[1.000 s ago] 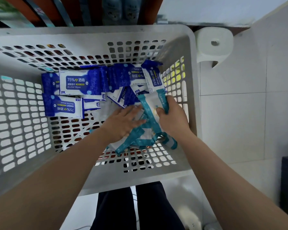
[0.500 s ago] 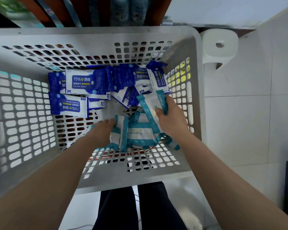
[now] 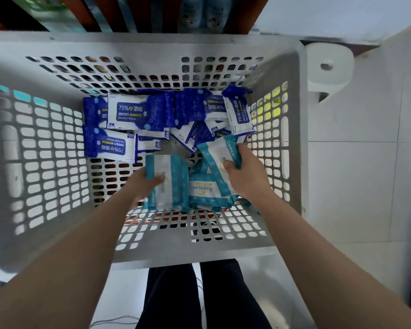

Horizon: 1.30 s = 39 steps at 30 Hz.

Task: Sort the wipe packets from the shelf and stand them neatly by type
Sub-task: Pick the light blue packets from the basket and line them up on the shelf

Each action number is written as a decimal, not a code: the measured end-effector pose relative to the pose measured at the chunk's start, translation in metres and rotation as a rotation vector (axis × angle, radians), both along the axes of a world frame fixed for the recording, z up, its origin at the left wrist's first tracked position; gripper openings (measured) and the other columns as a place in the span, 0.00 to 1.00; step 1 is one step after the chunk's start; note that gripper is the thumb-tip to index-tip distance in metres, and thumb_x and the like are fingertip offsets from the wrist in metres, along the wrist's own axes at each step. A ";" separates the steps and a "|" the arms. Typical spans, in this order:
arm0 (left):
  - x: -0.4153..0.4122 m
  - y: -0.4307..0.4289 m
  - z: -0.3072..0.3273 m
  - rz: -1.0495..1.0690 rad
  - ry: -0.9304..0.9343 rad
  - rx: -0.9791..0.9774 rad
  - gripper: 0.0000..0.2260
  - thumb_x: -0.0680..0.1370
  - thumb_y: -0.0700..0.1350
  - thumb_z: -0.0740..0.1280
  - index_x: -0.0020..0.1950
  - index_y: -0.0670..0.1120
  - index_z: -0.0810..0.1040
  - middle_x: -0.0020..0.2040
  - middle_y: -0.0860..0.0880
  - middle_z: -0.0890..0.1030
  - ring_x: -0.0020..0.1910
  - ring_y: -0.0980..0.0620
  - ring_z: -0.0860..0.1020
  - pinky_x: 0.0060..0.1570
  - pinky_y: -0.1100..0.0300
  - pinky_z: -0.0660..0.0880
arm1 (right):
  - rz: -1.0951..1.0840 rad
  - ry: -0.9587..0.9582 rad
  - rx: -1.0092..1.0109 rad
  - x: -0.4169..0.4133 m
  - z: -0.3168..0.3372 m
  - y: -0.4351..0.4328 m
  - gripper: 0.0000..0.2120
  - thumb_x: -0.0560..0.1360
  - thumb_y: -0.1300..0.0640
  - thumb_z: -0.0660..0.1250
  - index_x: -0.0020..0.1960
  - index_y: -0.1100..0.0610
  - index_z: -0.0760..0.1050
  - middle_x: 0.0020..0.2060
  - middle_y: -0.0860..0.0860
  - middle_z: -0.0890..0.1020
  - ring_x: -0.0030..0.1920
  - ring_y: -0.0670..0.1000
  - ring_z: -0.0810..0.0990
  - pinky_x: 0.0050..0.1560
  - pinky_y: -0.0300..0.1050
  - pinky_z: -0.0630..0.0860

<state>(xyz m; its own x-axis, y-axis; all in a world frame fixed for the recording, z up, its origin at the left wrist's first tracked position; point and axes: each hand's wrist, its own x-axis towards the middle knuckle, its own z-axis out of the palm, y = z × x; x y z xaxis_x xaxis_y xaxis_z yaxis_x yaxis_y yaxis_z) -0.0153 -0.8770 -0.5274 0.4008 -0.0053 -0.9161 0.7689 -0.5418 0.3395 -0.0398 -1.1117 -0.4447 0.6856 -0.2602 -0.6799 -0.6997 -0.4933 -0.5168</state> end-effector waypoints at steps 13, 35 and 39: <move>-0.020 -0.039 -0.015 0.126 0.268 -0.091 0.19 0.73 0.45 0.73 0.60 0.41 0.74 0.56 0.42 0.81 0.50 0.44 0.80 0.51 0.47 0.78 | 0.046 0.056 -0.016 0.003 -0.010 0.008 0.10 0.79 0.56 0.61 0.60 0.55 0.68 0.48 0.50 0.77 0.47 0.53 0.76 0.44 0.45 0.71; -0.068 0.041 0.209 0.704 -0.263 -0.452 0.07 0.79 0.40 0.64 0.55 0.48 0.74 0.50 0.47 0.83 0.45 0.47 0.83 0.39 0.51 0.81 | 0.260 -0.355 0.260 -0.014 0.135 0.092 0.06 0.81 0.53 0.60 0.56 0.51 0.71 0.36 0.47 0.73 0.34 0.46 0.70 0.39 0.43 0.67; -0.090 0.092 0.253 0.838 -0.296 -0.492 0.13 0.78 0.33 0.60 0.58 0.47 0.74 0.52 0.44 0.81 0.44 0.46 0.82 0.33 0.53 0.82 | 0.308 -0.300 0.344 -0.012 0.172 0.145 0.14 0.80 0.55 0.58 0.66 0.53 0.67 0.52 0.51 0.77 0.49 0.51 0.77 0.50 0.48 0.72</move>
